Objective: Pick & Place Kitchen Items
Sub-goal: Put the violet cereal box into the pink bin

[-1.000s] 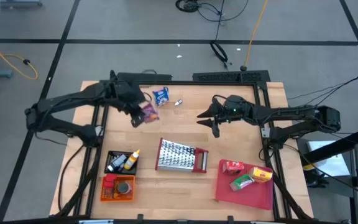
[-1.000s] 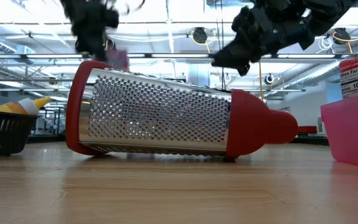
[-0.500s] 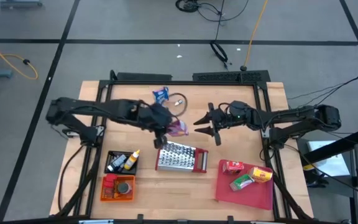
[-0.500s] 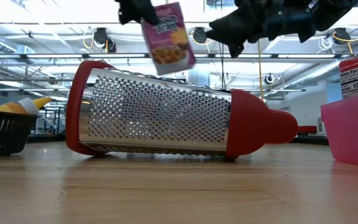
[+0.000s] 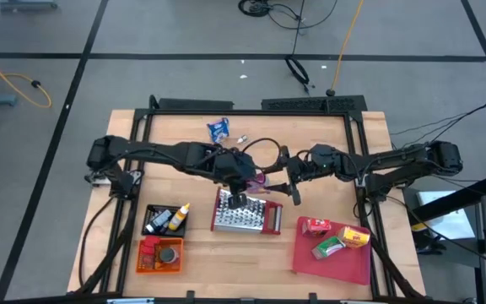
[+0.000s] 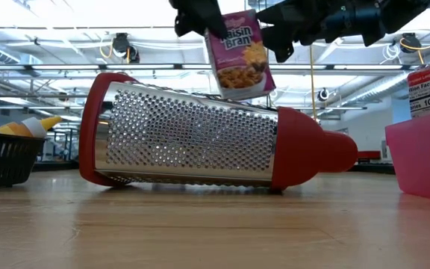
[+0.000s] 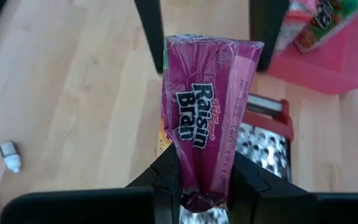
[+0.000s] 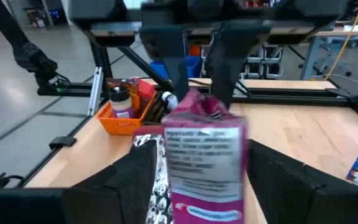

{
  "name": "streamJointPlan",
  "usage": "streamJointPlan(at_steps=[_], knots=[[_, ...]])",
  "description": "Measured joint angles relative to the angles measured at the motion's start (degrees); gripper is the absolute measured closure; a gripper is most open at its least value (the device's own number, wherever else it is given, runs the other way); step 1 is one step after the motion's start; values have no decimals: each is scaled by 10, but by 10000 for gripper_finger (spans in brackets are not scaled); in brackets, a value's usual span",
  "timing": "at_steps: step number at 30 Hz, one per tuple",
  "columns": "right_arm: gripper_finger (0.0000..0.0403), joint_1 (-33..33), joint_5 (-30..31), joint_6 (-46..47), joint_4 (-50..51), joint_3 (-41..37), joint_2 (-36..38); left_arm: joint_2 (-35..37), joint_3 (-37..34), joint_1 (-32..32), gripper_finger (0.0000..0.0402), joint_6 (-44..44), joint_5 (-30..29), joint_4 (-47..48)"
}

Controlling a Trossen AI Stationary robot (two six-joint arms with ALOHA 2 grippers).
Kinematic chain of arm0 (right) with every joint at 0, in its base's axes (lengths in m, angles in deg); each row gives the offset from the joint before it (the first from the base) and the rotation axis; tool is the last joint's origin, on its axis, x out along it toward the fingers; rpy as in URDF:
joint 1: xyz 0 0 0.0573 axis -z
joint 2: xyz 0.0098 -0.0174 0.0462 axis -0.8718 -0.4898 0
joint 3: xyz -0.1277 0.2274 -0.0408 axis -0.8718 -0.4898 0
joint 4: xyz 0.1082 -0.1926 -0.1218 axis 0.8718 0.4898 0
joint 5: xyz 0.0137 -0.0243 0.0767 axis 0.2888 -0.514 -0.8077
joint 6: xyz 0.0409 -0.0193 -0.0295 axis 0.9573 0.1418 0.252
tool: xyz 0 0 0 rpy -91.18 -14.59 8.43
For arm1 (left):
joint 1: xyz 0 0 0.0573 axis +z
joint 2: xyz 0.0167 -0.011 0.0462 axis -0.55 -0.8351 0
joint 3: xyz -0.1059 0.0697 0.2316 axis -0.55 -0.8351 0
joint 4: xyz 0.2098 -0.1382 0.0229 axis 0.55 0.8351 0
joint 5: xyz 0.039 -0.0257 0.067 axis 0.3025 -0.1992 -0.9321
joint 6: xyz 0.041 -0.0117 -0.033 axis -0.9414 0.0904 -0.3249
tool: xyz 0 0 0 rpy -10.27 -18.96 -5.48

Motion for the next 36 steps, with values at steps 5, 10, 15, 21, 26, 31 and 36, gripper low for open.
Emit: streamJointPlan(at_steps=[5, 10, 15, 21, 26, 31, 36], knots=[[163, -10, 6, -3, -10, 0, 0, -1, 4, 2, 323, -9, -1, -12], [185, -14, 31, -8, -10, 0, 0, -1, 4, 2, 323, -9, -2, -22], [240, -14, 31, 0, -10, 0, 0, -1, 4, 1, 323, -8, -3, -20], [294, -14, 31, 3, -10, 0, 0, -1, 4, 2, 323, -5, -10, -11], [312, -14, 29, 3, -10, 0, 0, -1, 4, 2, 323, -16, -11, -3], [313, -17, 30, 3, -9, 0, 0, 1, 4, 3, 295, -25, -11, 28], [314, -24, 32, 3, 20, 0, 27, 27, 3, 17, 240, -34, -13, 81]])
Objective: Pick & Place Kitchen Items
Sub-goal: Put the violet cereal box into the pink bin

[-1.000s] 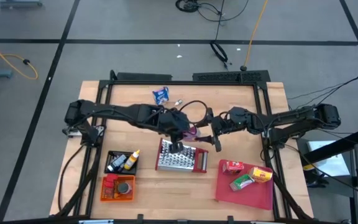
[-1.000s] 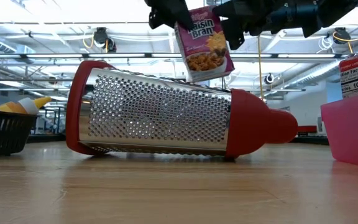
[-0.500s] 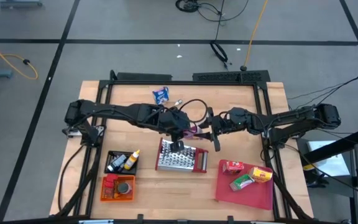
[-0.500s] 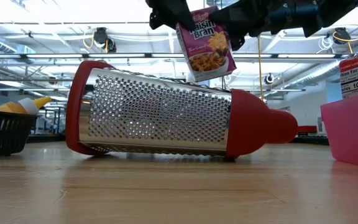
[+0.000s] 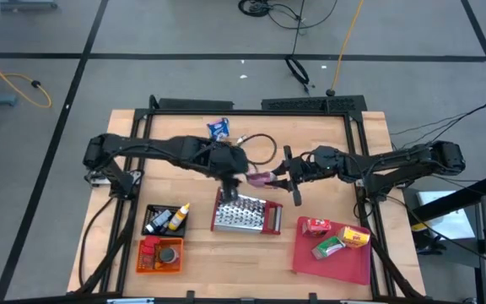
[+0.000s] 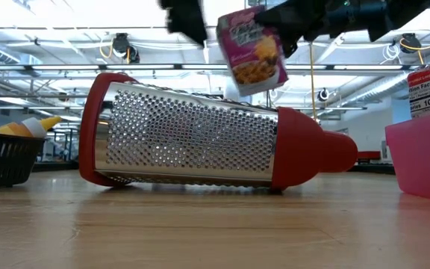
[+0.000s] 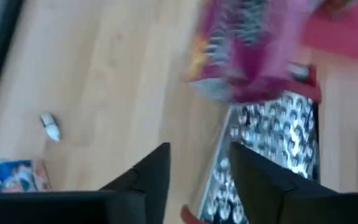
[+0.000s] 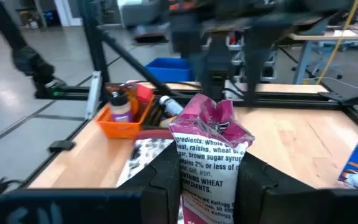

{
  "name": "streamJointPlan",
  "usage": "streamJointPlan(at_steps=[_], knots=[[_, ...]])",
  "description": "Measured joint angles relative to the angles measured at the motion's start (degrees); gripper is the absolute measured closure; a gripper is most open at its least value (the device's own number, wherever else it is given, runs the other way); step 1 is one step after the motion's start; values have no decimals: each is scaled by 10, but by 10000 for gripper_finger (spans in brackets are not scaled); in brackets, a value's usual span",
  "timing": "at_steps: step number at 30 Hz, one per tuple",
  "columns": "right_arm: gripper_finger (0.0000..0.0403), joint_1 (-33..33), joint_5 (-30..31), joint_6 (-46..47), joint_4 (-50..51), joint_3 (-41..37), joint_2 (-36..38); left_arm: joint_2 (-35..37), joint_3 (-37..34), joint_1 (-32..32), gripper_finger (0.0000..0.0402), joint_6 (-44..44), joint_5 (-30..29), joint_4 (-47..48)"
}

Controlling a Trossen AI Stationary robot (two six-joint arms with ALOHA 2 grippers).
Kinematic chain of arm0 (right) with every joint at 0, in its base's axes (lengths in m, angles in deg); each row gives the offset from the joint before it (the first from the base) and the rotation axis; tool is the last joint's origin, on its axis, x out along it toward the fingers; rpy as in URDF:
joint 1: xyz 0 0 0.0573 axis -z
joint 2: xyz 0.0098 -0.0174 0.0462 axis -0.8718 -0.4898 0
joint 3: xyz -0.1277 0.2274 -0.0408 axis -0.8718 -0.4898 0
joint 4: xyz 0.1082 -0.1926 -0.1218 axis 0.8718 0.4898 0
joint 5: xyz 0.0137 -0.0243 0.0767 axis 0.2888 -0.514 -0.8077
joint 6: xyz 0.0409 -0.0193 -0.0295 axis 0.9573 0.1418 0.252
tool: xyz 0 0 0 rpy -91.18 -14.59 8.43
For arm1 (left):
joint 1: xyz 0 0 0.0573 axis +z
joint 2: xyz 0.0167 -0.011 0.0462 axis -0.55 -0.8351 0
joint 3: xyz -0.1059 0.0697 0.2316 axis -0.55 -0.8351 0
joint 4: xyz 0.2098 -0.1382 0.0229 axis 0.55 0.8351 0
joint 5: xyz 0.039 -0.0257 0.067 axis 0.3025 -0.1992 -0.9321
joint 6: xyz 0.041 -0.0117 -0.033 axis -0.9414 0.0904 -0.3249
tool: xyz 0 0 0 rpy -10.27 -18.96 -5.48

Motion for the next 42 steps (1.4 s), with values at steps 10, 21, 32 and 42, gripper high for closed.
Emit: streamJointPlan(at_steps=[10, 21, 32, 42], knots=[[314, -75, 0, 32, 148, 0, 114, 53, 1, 8, 182, 6, -72, 11], [315, -271, 46, 106, 232, 0, 162, 44, 0, 8, 181, 6, -74, 11], [332, -413, 228, 121, 270, -5, 157, 44, 1, 4, 181, 20, -74, 10], [333, -433, 267, 154, 119, -111, 157, 44, 1, 3, 181, 21, -74, 8]])
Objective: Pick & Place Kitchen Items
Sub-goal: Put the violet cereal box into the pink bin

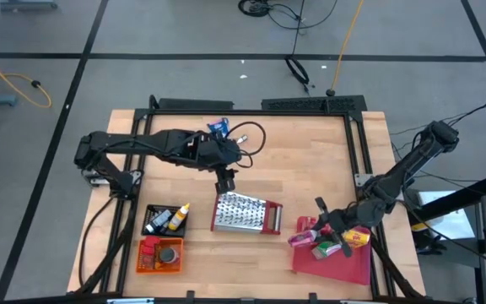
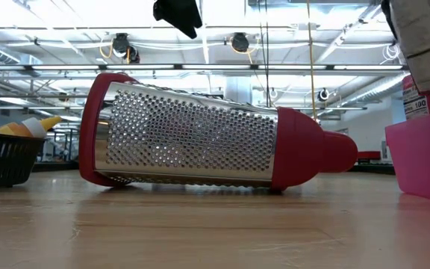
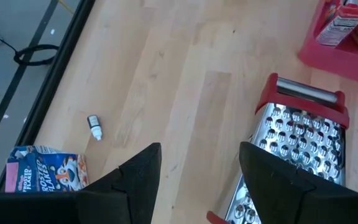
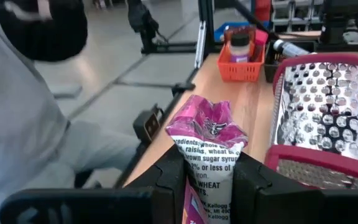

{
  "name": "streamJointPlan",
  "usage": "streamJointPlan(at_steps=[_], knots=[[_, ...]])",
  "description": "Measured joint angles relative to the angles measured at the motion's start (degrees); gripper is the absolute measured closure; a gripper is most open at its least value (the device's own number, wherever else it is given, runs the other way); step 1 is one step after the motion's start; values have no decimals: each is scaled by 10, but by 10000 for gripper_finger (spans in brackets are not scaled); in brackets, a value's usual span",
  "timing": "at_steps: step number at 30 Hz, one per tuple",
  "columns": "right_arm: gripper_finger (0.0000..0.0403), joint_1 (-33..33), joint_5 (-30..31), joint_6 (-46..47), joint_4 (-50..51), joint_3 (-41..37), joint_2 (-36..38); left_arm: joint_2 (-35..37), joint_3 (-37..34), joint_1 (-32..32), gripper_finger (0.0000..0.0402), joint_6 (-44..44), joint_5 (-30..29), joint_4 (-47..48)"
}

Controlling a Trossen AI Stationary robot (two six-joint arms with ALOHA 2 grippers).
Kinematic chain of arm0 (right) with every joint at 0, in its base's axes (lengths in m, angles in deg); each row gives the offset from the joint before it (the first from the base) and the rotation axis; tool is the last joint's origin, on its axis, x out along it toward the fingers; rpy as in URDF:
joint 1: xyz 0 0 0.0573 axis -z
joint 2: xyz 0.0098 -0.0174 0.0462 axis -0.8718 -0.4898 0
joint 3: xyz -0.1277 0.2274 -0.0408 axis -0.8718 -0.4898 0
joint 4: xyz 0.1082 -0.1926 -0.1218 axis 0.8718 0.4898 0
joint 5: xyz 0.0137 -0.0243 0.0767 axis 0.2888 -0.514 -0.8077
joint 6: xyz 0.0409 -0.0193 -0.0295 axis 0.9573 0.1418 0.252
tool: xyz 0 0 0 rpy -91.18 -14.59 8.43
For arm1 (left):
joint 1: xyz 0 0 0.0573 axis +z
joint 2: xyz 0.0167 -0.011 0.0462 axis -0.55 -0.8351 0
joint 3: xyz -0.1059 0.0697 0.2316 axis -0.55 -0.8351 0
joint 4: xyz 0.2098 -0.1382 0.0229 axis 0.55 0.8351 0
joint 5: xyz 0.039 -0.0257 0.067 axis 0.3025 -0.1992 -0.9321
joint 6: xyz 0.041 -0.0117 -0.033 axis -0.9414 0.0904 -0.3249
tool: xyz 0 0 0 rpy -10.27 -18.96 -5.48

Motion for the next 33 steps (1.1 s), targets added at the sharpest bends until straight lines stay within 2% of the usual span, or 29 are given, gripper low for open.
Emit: streamJointPlan(at_steps=[11, 16, 21, 26, 33], knots=[[333, -7, 0, 38, -71, -71, 5, 0, 0, 0, 181, 0, 0, -7], [325, -7, -26, 37, -75, -93, 4, 0, 0, 0, 181, 0, 0, -7], [277, -7, -26, 39, -118, -112, 4, 0, 0, 0, 181, -1, 0, -9], [224, -7, -27, 42, -120, -121, 4, 0, 0, 0, 181, -5, 0, -13], [200, -7, -29, 41, -124, -122, 4, 0, 0, 0, 181, -6, 0, -13]])
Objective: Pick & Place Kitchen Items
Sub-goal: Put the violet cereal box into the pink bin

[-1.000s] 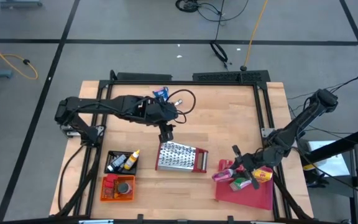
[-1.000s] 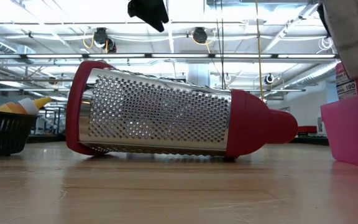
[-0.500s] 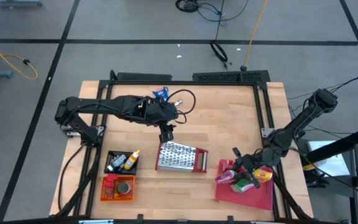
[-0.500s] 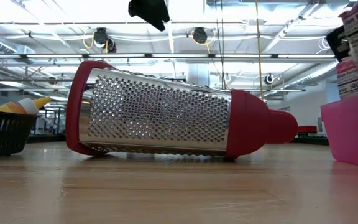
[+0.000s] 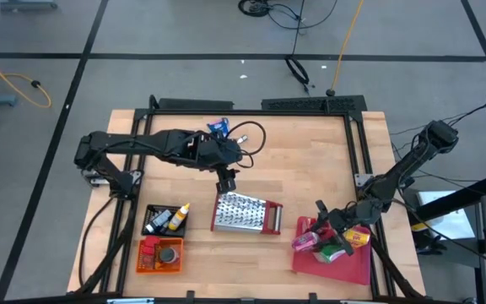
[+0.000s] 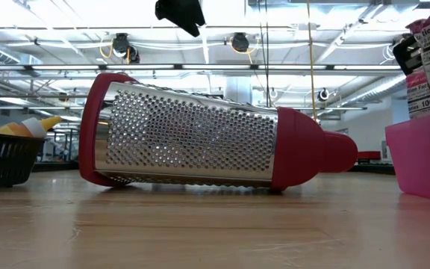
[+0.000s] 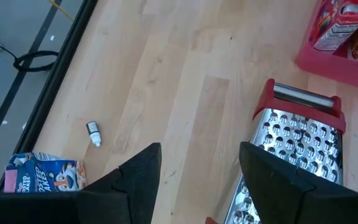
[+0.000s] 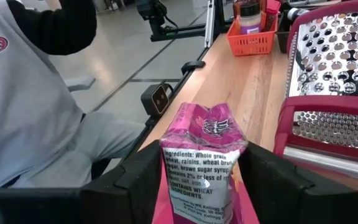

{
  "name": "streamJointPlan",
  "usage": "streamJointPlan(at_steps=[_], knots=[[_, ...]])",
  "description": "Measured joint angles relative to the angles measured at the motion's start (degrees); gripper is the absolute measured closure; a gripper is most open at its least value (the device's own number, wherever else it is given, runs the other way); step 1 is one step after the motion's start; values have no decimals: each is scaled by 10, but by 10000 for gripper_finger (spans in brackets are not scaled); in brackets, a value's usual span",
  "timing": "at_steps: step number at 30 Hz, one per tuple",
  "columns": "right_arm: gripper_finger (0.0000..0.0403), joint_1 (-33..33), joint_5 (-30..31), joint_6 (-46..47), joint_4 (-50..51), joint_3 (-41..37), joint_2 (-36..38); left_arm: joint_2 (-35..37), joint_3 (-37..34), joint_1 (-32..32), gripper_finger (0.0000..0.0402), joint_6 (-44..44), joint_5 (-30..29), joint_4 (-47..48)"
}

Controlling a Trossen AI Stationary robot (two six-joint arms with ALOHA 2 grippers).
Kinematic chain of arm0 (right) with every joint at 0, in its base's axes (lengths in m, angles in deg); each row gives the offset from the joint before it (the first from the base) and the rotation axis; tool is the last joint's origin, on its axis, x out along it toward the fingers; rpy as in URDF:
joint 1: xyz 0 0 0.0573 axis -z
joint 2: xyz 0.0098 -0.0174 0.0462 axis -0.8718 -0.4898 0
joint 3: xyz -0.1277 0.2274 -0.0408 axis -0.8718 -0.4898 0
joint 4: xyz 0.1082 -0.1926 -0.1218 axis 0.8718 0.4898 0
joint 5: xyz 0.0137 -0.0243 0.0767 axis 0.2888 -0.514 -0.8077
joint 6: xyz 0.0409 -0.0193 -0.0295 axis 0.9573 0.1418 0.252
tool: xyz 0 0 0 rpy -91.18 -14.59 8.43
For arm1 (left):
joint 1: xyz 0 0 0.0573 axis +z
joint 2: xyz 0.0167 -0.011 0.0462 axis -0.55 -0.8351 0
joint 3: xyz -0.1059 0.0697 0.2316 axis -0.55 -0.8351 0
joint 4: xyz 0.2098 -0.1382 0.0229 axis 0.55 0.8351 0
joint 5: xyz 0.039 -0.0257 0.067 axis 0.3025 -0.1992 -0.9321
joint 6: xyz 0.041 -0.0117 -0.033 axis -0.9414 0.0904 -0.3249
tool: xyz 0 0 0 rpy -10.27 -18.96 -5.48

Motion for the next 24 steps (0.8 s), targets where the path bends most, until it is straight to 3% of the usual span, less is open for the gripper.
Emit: streamJointPlan(at_steps=[24], knots=[[199, 3, 2, -1, 18, 0, 18, 0, 0, 0, 181, 0, 0, 0]])
